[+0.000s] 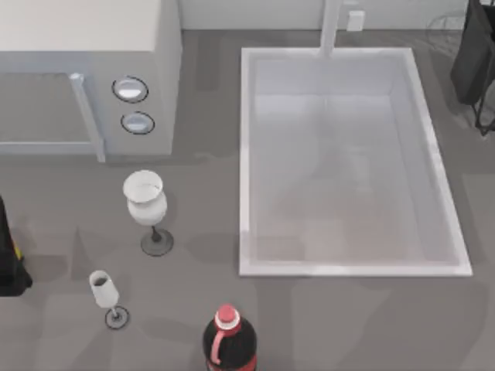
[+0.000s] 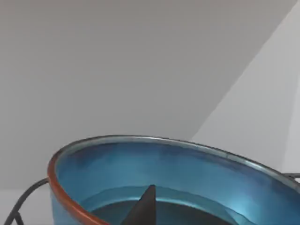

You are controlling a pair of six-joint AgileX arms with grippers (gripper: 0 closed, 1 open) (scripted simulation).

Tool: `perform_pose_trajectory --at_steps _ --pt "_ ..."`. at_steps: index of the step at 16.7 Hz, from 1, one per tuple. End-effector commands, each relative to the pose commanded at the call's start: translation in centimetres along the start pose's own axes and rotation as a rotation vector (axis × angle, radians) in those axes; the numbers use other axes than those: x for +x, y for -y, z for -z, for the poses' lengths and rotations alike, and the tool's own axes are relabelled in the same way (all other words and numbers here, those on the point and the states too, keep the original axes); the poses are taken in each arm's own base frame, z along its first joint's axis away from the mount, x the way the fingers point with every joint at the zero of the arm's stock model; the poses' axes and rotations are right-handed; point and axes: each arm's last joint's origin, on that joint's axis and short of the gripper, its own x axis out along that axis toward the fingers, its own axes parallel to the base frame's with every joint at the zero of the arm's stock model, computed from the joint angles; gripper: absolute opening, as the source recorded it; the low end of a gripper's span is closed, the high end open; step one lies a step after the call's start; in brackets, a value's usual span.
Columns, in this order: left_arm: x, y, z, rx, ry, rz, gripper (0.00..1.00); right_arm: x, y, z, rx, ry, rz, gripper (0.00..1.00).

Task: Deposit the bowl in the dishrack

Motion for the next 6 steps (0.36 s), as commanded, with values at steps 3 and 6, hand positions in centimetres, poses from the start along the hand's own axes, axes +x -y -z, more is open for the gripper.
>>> perform_pose_trajectory --at_steps 3,6 --pt "0.0 0.0 0.0 0.0 0.0 0.0 1.0 0.0 0.0 0.0 0.0 0.0 0.0 1.0" --pt "0.0 0.0 0.0 0.0 0.0 0.0 1.0 0.0 0.0 0.0 0.0 0.0 0.0 1.0"
